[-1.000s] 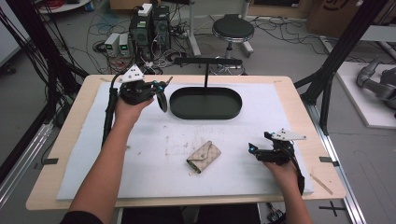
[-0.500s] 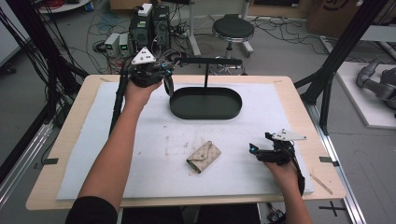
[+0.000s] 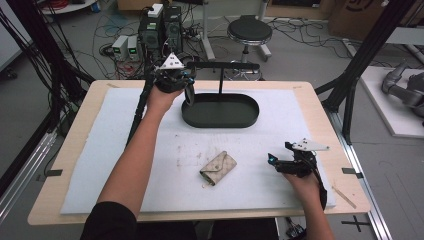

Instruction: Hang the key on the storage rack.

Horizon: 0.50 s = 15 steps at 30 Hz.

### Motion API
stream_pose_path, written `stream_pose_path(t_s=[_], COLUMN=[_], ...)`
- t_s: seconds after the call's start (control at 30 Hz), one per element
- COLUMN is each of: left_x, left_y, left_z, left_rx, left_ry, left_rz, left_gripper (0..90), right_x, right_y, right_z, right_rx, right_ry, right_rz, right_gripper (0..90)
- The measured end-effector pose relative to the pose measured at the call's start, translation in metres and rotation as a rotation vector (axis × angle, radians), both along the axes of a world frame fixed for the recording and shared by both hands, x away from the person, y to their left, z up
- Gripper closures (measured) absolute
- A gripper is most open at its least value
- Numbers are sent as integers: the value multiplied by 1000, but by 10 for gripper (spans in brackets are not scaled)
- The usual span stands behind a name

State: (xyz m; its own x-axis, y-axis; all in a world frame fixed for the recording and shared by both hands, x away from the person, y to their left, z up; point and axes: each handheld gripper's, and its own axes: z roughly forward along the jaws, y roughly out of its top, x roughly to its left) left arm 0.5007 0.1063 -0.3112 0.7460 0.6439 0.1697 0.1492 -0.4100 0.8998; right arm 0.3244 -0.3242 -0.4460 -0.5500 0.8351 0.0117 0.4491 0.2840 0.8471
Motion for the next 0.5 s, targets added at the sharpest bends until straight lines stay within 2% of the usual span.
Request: stream_pose_path(t_s=[0.33, 0.5], left_x=[11, 18], left_y=[-9, -10], left_z=[-7, -13], left_rx=[16, 10], left_ry=[20, 36], left_rz=[-5, -4], left_gripper=[875, 871], right_x=[0, 0], right_y=[0, 0], right_z=[0, -1], right_rx=[-1, 3], right_ry=[3, 6], right_rz=[-1, -3], right_gripper=[148, 148])
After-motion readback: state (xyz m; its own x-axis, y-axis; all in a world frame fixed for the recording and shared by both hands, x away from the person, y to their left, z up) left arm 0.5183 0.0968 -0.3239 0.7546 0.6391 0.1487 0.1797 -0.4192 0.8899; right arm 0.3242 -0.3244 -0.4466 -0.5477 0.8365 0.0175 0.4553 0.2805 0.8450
